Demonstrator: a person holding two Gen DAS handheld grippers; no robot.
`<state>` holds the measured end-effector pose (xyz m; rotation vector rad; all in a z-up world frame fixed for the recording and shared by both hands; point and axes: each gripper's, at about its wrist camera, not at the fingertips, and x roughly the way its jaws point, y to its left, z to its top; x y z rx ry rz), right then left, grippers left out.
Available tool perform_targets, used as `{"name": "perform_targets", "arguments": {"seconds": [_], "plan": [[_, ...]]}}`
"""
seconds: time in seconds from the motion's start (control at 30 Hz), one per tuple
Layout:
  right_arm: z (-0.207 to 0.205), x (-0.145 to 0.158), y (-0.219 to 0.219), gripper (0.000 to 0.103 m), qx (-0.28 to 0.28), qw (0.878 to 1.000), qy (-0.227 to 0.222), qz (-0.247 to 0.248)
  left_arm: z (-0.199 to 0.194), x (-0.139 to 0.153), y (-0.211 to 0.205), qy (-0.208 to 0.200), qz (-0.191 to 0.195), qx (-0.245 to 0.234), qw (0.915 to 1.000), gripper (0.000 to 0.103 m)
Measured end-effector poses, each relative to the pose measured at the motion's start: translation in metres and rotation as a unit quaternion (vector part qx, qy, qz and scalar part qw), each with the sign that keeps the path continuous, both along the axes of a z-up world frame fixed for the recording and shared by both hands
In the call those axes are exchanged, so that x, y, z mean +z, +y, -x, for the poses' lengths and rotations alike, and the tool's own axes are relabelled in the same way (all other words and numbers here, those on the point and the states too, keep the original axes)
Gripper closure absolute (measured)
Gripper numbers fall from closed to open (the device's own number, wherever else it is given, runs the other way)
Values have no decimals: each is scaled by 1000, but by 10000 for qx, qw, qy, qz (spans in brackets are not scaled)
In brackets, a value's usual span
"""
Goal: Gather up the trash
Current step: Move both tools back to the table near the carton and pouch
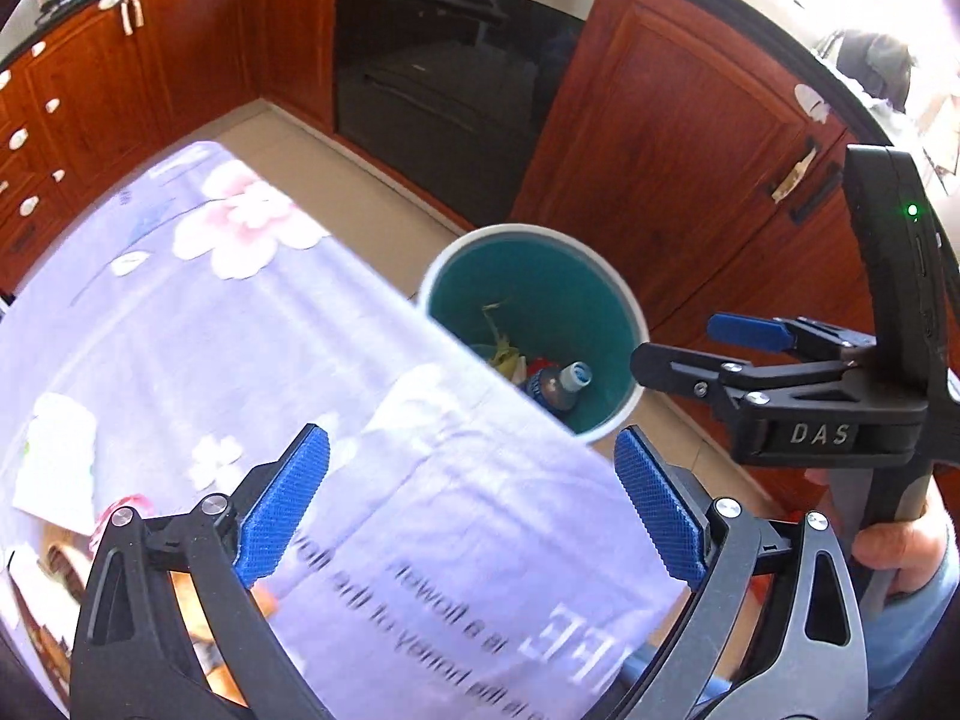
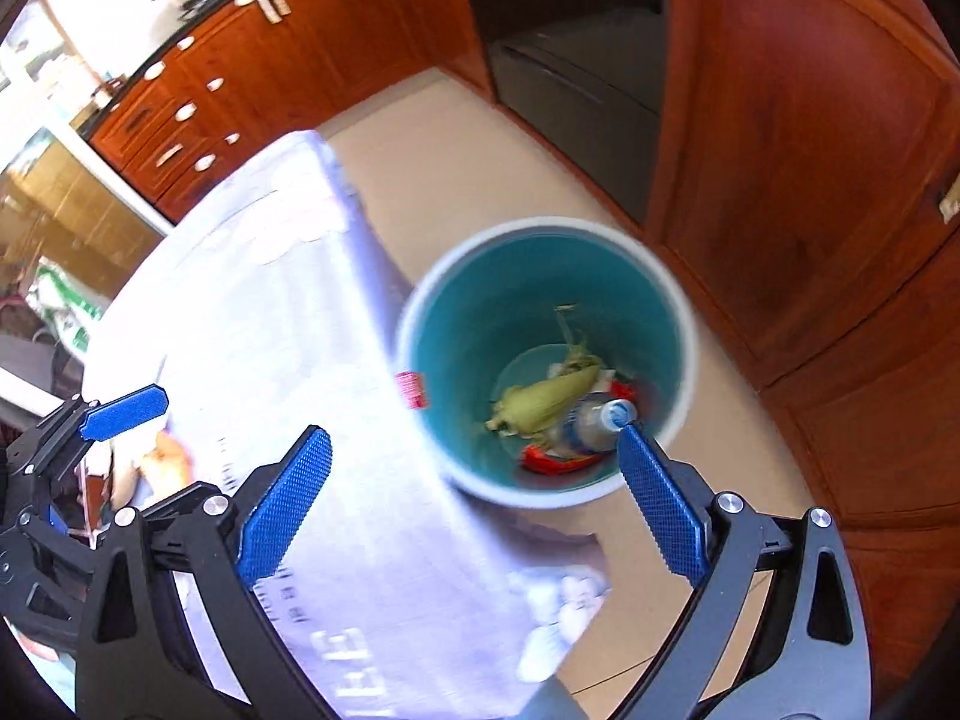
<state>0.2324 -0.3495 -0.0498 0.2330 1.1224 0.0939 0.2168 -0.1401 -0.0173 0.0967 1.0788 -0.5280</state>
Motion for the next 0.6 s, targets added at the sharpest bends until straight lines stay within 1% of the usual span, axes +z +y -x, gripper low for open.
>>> {"name": "perform_targets", "arguments": {"seconds": [0.17, 0.33, 0.5, 0.6], "plan": [[12, 9, 53, 11, 491, 9988, -41, 30, 32, 7, 64, -285, -199, 261, 9991, 6], [25, 10, 111, 11, 979, 9952, 15, 42, 61, 6, 134, -543, -559, 632, 9950, 5], [36, 3, 173, 11, 1494, 9887, 133, -10, 80, 1, 210, -592, -787, 1115, 9889, 5], [45, 0, 210, 11, 1817, 9832, 187, 21, 93, -6, 246, -537, -940, 1288, 9857, 5]]}}
